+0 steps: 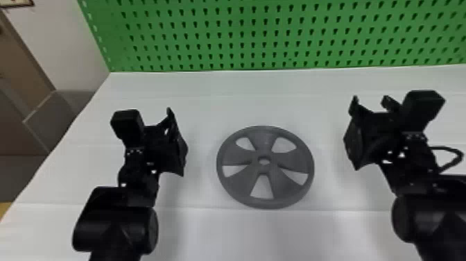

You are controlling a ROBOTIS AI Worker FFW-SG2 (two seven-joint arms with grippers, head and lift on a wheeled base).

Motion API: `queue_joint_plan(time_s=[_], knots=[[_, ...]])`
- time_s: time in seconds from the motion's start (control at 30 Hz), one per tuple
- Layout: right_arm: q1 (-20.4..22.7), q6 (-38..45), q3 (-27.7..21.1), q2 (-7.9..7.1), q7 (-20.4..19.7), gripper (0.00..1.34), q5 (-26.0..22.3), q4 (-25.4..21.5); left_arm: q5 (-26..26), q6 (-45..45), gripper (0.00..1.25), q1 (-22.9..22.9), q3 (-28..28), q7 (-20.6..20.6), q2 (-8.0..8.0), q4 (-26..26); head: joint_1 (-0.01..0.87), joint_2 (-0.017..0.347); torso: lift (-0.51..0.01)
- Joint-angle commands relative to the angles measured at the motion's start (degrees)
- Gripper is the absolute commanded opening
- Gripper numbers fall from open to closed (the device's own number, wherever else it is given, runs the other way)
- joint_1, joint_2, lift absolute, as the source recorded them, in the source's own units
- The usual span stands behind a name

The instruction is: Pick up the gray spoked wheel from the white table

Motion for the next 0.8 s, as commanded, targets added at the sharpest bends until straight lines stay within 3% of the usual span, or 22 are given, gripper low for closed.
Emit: queue_joint_plan(time_s=[0.0, 0.77], knots=[[0.05, 0.03, 0.01, -0.01, 0.01, 0.82, 0.00, 0.00, 0.00, 0.03, 0.86, 0.11, 0.09, 0.00, 0.00, 0.00, 0.779, 0.130, -0.066], [-0.57, 0.82, 1.51, -0.18, 0.01, 0.82, -1.32, 0.00, 0.00, -0.06, 0.86, 0.11, 0.18, 0.00, 0.00, 0.00, 0.779, 0.130, -0.066]])
